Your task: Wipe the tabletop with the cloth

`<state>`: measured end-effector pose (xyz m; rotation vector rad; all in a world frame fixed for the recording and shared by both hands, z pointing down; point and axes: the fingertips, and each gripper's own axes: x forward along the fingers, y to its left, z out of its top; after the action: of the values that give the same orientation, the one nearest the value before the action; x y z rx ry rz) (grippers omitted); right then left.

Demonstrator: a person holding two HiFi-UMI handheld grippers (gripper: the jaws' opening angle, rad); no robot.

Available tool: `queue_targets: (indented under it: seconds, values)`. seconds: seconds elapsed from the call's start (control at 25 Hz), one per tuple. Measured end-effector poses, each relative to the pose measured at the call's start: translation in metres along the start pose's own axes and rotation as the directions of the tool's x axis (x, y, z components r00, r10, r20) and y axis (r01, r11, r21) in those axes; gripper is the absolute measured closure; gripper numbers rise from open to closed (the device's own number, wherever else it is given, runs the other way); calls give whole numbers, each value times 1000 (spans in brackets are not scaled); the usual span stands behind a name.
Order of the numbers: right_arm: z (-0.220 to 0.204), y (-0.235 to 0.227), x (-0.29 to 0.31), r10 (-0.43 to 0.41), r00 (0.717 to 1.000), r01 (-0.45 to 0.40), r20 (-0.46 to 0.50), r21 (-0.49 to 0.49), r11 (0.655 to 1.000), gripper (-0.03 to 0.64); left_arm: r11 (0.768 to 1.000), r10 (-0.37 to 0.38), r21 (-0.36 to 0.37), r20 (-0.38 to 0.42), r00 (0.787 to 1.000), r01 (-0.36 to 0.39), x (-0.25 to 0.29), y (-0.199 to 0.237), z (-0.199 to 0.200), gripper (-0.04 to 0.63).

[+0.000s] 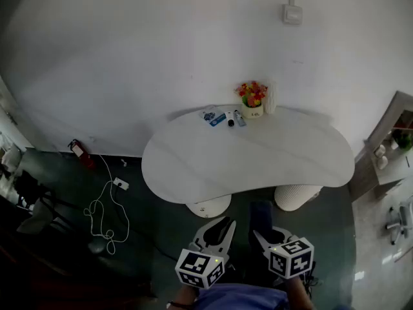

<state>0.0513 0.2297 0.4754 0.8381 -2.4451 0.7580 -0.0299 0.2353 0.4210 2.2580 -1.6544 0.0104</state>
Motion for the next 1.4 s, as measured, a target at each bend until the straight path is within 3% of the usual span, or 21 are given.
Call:
queue_targets:
  seconds: [0.8,1.04,1.4]
  values:
    - [11,-39,-19,-76,996,73,47,66,995,534,995,-80,50,-72,994,84,24,-23,-8,537]
    - [37,-85,-11,-94,994,88,61,98,991,534,995,-93,27,-74,993,95,77,-19,-2,537]
    - [91,-196,20,-92,996,90,7,134,987,534,993,-119,-32,-73,990,116,182,-22,7,537]
